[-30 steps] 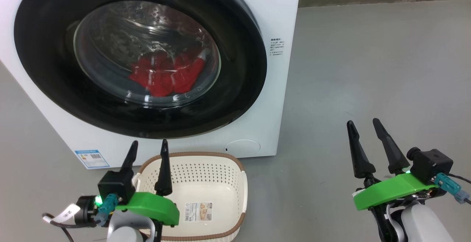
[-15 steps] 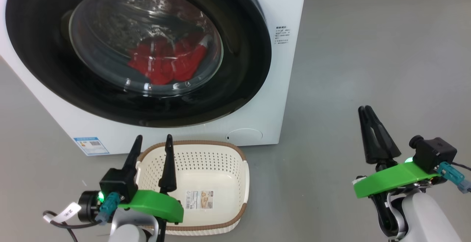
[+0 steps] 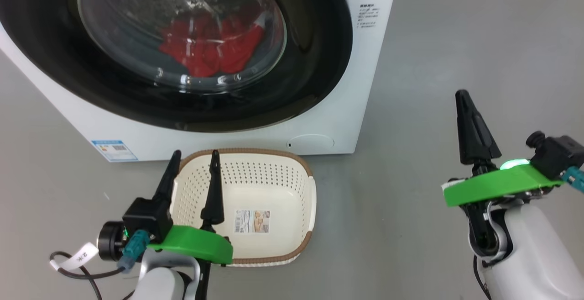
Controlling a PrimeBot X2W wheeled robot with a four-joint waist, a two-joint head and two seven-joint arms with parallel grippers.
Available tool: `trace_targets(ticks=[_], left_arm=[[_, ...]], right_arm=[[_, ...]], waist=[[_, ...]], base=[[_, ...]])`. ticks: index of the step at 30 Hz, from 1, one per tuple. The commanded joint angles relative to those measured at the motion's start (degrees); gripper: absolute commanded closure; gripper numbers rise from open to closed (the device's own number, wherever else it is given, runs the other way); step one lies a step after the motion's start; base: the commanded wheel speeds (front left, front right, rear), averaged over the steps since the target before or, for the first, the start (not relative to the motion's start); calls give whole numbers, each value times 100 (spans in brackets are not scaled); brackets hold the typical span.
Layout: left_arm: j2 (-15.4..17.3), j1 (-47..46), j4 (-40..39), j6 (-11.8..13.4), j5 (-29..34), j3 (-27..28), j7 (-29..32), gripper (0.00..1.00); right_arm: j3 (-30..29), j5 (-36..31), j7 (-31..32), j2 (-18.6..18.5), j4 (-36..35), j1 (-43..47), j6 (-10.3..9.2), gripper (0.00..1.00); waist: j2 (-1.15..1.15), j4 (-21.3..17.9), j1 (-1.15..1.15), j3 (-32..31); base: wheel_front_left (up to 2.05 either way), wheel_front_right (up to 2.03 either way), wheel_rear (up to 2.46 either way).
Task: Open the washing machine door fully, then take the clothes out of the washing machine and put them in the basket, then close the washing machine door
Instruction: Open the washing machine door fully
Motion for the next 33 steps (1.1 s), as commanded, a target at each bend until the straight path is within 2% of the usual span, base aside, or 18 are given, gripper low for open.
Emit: trace_targets(ticks=[1,5,17,33], left_arm=[[102,-197,-187,13,16,146,-69,0],[102,-229,-358,15,21,99,-69,0],[102,-292,-875,75,-33,-161,-69,0],[150,-355,-1268,147,-44,-230,-69,0]], right_arm=[[160,104,-37,1,-119,-236,2,100],[225,700,-37,1,-40,-499,2,100],[348,1944,21,1,320,-1449,2,100],[253,4212,996,1,421,-2408,2,100]], waist=[[0,71,0,147],[0,141,0,374],[0,338,0,985],[0,537,0,1501]], base=[[0,0,0],[0,0,0],[0,0,0],[0,0,0]])
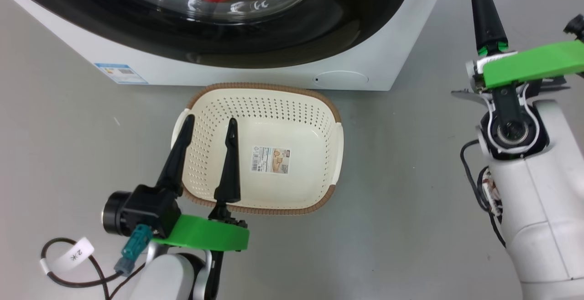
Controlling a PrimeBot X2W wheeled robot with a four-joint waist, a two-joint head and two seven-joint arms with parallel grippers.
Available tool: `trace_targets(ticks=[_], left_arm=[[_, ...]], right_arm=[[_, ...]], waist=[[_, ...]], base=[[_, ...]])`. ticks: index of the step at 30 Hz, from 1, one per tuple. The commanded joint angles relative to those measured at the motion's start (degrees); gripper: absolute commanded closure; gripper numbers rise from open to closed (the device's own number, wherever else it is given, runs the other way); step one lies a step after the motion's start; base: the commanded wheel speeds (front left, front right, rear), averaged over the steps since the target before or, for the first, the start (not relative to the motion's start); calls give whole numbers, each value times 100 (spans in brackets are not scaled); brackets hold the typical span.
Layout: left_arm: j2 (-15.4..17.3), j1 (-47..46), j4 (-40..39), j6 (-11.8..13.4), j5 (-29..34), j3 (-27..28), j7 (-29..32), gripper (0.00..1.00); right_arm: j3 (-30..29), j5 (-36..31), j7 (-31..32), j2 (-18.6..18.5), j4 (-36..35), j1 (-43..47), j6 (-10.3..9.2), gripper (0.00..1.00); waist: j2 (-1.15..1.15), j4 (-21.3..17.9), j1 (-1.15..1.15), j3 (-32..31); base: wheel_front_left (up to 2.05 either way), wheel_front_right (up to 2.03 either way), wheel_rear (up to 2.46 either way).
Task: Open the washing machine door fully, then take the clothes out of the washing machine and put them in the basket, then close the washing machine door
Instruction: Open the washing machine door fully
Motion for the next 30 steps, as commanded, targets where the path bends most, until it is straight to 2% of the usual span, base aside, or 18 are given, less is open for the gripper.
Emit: trace_targets(ticks=[1,8,30], left_arm=[[100,-136,-198,50,-27,140,-44,0],[114,-181,-251,56,-35,101,-40,0],[79,-309,-188,39,-151,-18,-44,0]], right_arm=[[53,307,209,57,-94,-248,2,100],[-83,899,947,53,196,-750,2,100],[-219,1119,2040,-43,1087,-1756,2,100]], waist=[[0,40,0,73],[0,103,0,254],[0,420,0,521]], base=[[0,0,0],[0,0,0],[0,0,0]])
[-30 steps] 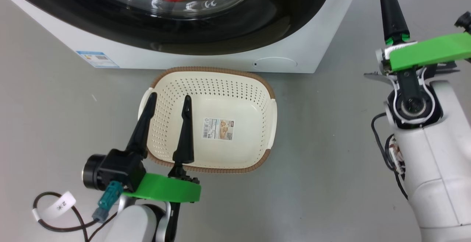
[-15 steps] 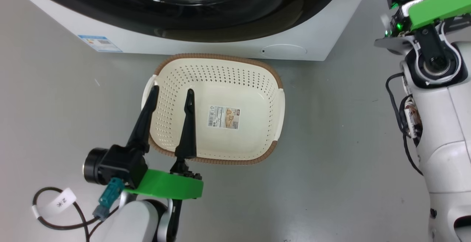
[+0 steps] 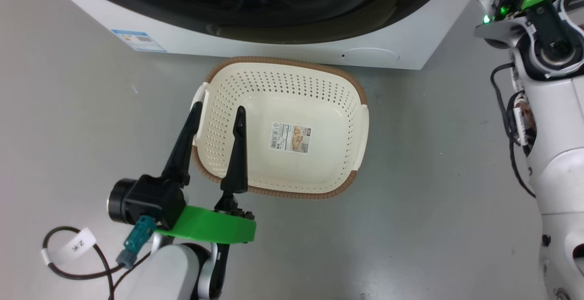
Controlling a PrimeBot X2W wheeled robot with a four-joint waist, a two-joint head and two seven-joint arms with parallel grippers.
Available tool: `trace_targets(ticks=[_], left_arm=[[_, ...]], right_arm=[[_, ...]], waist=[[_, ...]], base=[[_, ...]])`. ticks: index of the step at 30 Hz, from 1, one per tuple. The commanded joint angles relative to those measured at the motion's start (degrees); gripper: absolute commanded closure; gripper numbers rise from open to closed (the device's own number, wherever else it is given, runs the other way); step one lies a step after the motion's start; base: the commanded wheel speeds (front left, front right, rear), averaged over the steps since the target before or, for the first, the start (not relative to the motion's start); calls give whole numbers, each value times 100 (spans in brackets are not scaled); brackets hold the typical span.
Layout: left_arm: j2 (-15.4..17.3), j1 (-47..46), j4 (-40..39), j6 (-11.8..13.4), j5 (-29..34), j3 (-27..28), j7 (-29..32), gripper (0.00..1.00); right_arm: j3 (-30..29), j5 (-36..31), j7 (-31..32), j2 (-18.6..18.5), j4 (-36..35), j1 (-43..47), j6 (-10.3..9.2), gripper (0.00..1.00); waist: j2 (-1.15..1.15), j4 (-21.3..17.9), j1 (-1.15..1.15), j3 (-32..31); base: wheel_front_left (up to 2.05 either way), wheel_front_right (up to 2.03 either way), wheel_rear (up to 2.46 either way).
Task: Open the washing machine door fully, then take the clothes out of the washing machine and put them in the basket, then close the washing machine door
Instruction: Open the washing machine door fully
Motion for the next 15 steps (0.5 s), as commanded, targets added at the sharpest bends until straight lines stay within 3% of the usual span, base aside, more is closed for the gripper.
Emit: trace_targets(ticks=[1,15], left_arm=[[75,-68,-117,15,-32,144,-44,0],[56,-51,-115,24,-41,150,-44,0]], right_arm=[[63,60,99,112,-93,-180,3,100],[72,-84,624,50,365,-613,3,100]], waist=[[0,46,0,15],[0,147,0,42]], base=[[0,0,0],[0,0,0]])
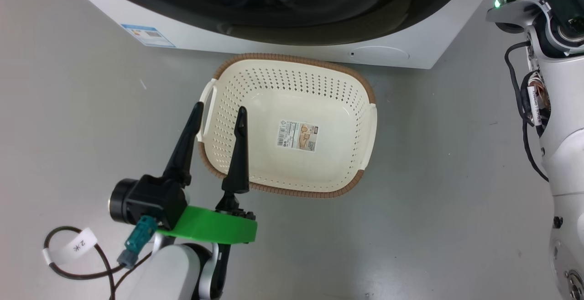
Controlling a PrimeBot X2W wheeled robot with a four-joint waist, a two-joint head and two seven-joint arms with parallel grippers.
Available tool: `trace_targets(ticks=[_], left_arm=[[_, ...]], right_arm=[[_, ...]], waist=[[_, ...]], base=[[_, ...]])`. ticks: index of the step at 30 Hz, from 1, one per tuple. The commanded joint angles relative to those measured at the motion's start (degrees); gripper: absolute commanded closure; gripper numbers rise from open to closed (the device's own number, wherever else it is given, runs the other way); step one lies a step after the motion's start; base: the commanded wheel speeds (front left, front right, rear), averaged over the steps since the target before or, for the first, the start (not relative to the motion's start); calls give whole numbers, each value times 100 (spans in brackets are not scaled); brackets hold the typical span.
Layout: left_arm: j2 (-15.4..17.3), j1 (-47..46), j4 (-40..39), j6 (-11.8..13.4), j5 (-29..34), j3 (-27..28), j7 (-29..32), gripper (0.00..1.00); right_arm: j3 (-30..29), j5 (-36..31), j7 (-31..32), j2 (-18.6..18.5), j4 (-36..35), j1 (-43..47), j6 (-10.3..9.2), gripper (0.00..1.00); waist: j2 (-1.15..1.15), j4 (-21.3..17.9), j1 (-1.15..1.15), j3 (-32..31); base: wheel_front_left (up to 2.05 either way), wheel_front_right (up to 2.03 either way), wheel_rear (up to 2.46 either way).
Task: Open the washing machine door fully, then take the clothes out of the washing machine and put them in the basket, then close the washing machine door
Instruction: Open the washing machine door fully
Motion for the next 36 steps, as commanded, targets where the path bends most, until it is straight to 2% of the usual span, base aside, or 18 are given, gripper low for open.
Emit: trace_targets(ticks=[1,24,36], left_arm=[[73,-49,-115,25,-18,172,-44,0],[65,32,20,5,-41,223,-45,0],[64,197,35,55,-66,289,-45,0]], right_arm=[[68,3,94,209,-142,-101,6,100],[207,12,740,347,-490,532,6,100],[192,-33,1008,364,-914,1244,6,100]], waist=[[0,-6,0,-11],[0,-105,0,-384],[0,32,0,-787]], base=[[0,0,0],[0,0,0],[0,0,0]])
